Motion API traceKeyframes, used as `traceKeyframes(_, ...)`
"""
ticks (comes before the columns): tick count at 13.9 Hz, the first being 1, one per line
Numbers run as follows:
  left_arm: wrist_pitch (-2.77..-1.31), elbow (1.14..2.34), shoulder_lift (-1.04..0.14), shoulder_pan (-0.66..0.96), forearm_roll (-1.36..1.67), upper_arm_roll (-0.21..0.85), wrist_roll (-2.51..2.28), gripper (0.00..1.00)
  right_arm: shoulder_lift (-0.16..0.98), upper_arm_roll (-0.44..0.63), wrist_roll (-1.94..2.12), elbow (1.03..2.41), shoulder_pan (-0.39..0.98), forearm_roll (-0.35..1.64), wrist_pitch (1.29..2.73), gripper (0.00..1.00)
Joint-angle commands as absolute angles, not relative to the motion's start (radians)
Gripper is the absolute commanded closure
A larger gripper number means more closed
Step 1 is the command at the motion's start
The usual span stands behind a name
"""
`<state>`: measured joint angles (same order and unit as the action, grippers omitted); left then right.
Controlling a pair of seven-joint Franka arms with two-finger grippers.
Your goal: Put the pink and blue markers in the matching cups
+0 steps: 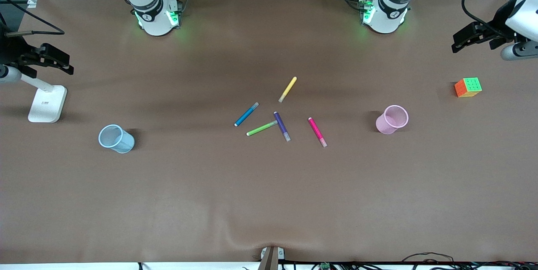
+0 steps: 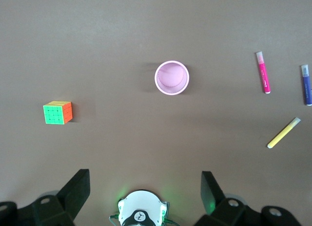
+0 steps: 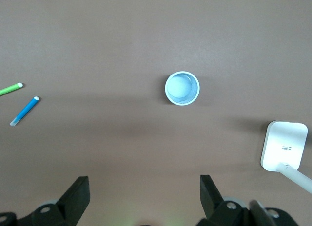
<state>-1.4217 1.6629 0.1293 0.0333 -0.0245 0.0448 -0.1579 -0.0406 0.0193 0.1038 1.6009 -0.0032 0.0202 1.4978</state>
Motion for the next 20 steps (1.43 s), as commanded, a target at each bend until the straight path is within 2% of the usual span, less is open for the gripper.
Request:
traceKeyframes(1,-1.391,1.644,0.106,0.037,-0.029,0.048,-0.166,0.00,-0.028,0.025,0.112,1.578,-0.002,0.037,1.483,0.00)
traceKeyframes(9,-1.391,1.635,-0.003,0.057,-0.015,0.051,-0.251,0.00,-0.026,0.025,0.112,1.578,-0.002,0.037,1.483,0.00)
traceKeyframes(12,-1.391,1.600,-0.110,0.081,-0.009,0.057,-0.285,0.00,-0.026,0.025,0.112,1.578,-0.002,0.037,1.483,0.00)
traceKeyframes(16,-1.399,1.487,-0.326,0.107,0.135,0.055,-0.362,0.00,-0.026,0.025,0.112,1.578,0.000,0.037,1.483,0.00)
traceKeyframes(20,-1.515,1.456,-0.452,0.179,0.172,0.055,-0.526,0.00,-0.008,0.023,0.110,1.577,0.003,0.037,1.482,0.00)
